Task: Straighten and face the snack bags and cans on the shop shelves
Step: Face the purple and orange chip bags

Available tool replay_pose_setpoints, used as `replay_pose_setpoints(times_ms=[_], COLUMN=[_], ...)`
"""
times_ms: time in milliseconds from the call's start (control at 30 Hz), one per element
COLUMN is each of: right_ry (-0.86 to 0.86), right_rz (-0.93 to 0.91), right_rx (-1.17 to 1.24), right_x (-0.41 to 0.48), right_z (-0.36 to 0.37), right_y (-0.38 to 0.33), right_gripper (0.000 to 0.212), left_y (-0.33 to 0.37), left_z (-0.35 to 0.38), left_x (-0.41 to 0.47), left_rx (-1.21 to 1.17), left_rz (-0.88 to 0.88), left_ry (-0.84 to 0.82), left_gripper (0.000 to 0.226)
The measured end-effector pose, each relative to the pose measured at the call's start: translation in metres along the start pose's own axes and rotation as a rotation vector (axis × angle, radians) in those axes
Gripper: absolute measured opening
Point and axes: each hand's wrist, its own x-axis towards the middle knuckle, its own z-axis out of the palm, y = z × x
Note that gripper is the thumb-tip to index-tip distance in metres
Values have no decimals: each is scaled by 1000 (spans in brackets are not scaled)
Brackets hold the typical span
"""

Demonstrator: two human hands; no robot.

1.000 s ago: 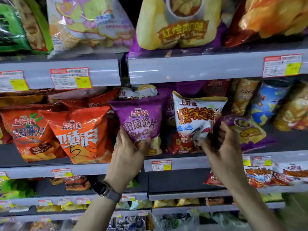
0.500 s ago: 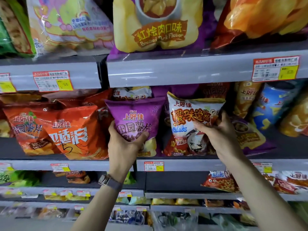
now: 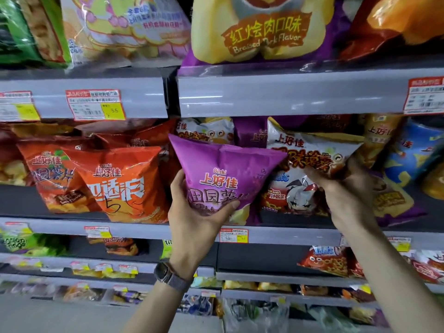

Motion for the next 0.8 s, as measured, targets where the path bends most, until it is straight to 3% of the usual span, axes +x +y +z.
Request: replay_pose_setpoints(times_ms=[167, 467, 667, 800], right_ry=[-50, -159, -127, -113], right_rz=[-27, -20, 2, 2], right_rx=[8, -4, -33, -23], right_x=[-13, -45, -68, -80], right_z=[26, 94, 139, 158], right_y=[-6, -11, -13, -14], right_gripper=[40, 44, 55, 52], left_y=[-1, -19, -44, -51], left_z=[-31, -106, -150, -168], left_x=[-17, -41, -54, -61], left_rx=[-111, -81, -37, -12], left_rz=[0, -31, -86, -63], left_ry=[57, 53, 47, 10], left_gripper=[104, 96, 105, 97])
